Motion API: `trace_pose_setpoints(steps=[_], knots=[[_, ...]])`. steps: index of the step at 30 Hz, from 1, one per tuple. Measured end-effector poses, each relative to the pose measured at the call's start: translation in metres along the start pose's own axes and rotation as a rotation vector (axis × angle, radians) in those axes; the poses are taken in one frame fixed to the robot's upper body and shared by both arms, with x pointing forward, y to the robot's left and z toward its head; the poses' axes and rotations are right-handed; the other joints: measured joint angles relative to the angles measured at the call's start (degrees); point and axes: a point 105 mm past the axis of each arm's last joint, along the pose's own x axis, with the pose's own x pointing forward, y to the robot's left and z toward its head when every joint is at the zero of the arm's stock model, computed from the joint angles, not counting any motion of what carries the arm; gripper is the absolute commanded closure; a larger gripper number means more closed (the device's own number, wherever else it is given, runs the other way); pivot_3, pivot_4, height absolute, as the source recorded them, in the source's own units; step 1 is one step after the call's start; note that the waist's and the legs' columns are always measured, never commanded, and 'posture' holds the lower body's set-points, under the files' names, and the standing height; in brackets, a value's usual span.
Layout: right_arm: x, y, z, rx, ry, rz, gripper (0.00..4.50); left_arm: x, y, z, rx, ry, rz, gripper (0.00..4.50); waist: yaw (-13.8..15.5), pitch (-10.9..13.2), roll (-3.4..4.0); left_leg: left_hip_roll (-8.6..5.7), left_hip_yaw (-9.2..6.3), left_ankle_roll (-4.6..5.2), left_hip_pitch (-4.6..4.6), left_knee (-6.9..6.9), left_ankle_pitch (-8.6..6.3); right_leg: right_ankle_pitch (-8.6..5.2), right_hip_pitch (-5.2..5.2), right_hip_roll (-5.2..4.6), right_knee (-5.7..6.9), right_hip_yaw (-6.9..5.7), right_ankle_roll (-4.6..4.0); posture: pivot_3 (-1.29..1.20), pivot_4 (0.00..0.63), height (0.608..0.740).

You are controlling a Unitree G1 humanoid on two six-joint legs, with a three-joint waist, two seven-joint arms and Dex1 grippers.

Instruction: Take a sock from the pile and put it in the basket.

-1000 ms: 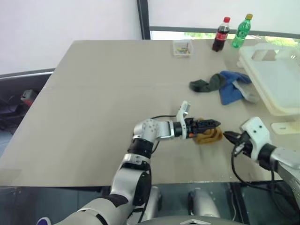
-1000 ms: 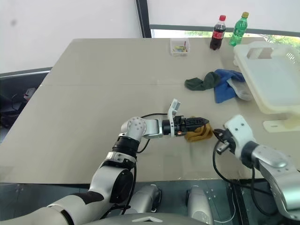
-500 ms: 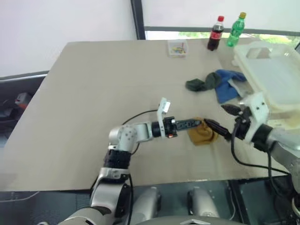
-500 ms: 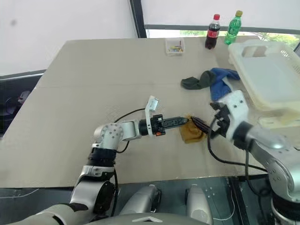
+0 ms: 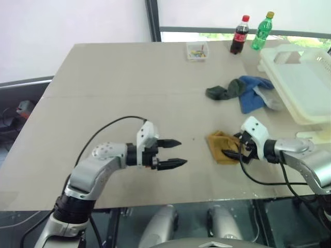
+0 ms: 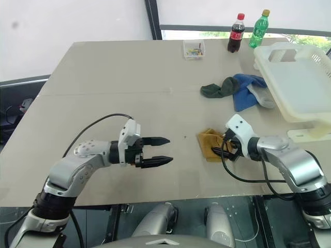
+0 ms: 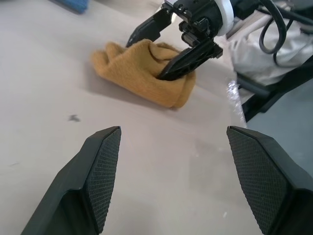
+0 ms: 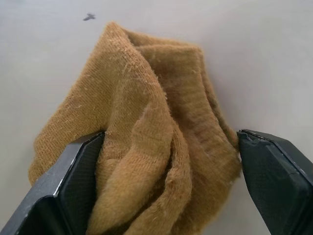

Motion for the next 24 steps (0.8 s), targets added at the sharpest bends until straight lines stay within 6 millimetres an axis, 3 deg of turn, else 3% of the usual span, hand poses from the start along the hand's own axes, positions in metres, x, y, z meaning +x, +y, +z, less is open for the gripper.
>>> trace_pose_setpoints(steps=[5,6,8,11,14,17,21,24], knots=[[0.009,-0.001,0.004,-0.065,0.008,0.062,0.1,-0.013,0.006,0.005,0.056,-0.008,0.051,0.8,-0.6,0.0,-0.01,0.01,0.0,0.0,0.04,0.0,0.0,0.01,0.01,0.01,0.02,0.01,0.0,0.0,0.15,0.74],[0.011,-0.001,0.004,-0.079,0.015,0.073,0.34,-0.013,0.006,0.005,0.055,-0.008,0.053,0.8,-0.8,0.0,-0.03,0.02,0.0,0.0,0.06,0.0,0.0,0.01,0.01,0.01,0.04,0.01,0.0,0.0,0.15,0.74],[0.016,0.001,0.003,-0.107,0.031,0.107,0.87,-0.013,0.006,0.005,0.06,-0.012,0.055,0.8,-1.1,-0.1,-0.11,0.05,0.0,0.0,0.13,0.0,0.0,0.01,0.02,0.02,0.04,0.01,-0.01,0.0,0.15,0.74],[0.02,0.007,0.0,-0.148,0.044,0.158,2.16,-0.012,0.005,0.008,0.075,-0.02,0.056,0.8,-1.1,-0.3,-0.32,0.1,0.0,0.0,0.32,-0.01,-0.01,0.01,0.16,0.02,0.05,0.02,-0.01,0.0,0.15,0.74],[0.021,0.012,-0.004,-0.151,0.057,0.188,3.46,-0.011,0.005,0.01,0.09,-0.032,0.06,0.8,-1.0,-0.4,-0.36,0.09,-0.01,0.3,1.0,-0.07,-0.21,0.01,0.93,0.02,-0.1,-0.02,-0.02,0.0,0.15,0.74],[0.02,0.011,-0.007,-0.128,0.055,0.176,4.47,-0.008,0.004,0.013,0.094,-0.051,0.057,0.8,-0.7,-0.5,-0.54,0.08,-0.02,0.36,1.07,-0.08,-0.25,0.0,1.06,0.05,-0.17,-0.05,0.0,0.0,0.15,0.74],[0.019,0.006,-0.002,0.112,-0.075,0.119,4.47,0.001,0.003,0.021,0.111,-0.091,0.043,0.8,-0.3,-0.6,-0.7,0.08,-0.13,0.35,1.01,-0.02,-0.24,0.02,1.03,0.08,-0.14,-0.1,-0.01,0.0,0.15,0.74],[0.014,-0.009,0.014,0.375,-0.257,0.042,4.47,0.012,0.002,0.036,0.145,-0.142,0.023,0.8,-0.5,-0.2,-0.16,0.03,-0.02,0.34,0.78,0.01,-0.22,0.05,0.74,0.05,0.02,0.05,-0.03,0.0,0.15,0.74]])
